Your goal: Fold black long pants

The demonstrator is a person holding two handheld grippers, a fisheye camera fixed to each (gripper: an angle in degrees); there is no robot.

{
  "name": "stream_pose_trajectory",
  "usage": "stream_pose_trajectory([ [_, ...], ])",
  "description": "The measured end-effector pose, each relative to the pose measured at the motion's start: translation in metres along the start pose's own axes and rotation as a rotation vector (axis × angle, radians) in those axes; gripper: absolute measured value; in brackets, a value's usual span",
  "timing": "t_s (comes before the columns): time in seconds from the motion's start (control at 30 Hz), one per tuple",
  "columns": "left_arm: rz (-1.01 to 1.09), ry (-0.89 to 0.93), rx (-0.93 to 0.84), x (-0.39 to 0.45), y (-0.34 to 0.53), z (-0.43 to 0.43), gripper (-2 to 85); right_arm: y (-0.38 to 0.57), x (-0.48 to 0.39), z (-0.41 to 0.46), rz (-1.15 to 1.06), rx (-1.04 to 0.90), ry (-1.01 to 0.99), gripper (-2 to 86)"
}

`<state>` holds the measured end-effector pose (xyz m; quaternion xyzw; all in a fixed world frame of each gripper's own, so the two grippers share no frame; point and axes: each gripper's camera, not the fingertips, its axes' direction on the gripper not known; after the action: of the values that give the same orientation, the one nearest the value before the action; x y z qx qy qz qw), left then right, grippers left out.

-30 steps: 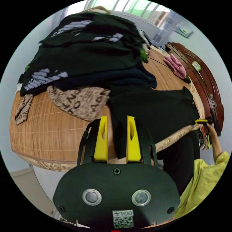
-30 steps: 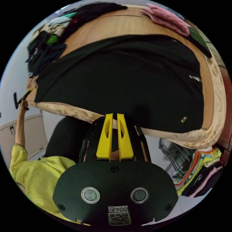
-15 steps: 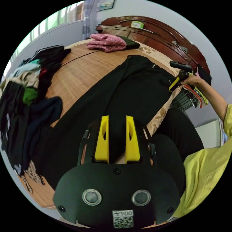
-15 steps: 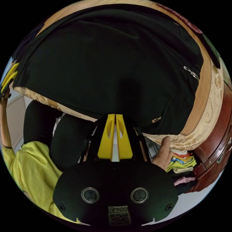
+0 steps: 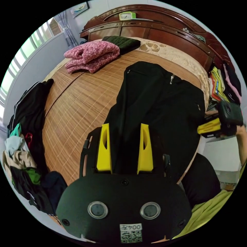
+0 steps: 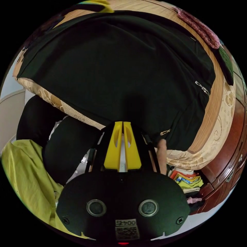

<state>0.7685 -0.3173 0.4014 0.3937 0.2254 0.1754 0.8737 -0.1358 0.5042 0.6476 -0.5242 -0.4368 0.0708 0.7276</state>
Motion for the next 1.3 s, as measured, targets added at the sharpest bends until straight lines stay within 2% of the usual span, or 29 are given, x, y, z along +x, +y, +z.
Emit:
stream_pose_trajectory([
  [0.2,-0.023,0.004,-0.082,0.016,-0.077,0.019,13.3,0.03,0.041,-0.026,-0.013,0.018,-0.02,-0.4],
  [0.3,-0.002,-0.009,-0.108,0.025,-0.102,0.023,7.5,0.045,0.063,-0.039,-0.027,0.019,-0.038,-0.6],
  [0.4,0.061,-0.098,-0.137,0.038,-0.122,0.023,2.6,0.062,0.086,-0.051,-0.021,0.024,-0.073,-0.7],
  [0.6,0.09,-0.069,0.004,0.051,-0.142,-0.022,0.8,0.099,0.13,-0.076,0.032,0.061,-0.153,-0.8],
  [0.9,0.259,0.153,0.228,0.112,-0.109,-0.091,0.7,0.172,0.179,-0.112,0.182,0.218,-0.185,0.0],
  [1.03,0.336,0.195,0.177,0.164,-0.072,-0.054,1.0,0.216,0.195,-0.124,0.286,0.388,-0.194,0.9],
  [1.1,0.32,0.187,0.125,0.179,-0.059,-0.022,1.1,0.234,0.201,-0.129,0.316,0.455,-0.196,1.7],
  [1.17,0.271,0.194,0.083,0.185,-0.047,0.006,1.3,0.255,0.215,-0.14,0.348,0.492,-0.28,7.3],
  [1.27,0.115,0.339,0.069,0.173,-0.029,0.039,1.4,0.275,0.235,-0.166,0.398,0.572,-0.286,13.8],
  [1.3,0.03,0.395,0.125,0.164,-0.02,0.045,1.3,0.277,0.238,-0.173,0.4,0.592,-0.276,13.8],
])
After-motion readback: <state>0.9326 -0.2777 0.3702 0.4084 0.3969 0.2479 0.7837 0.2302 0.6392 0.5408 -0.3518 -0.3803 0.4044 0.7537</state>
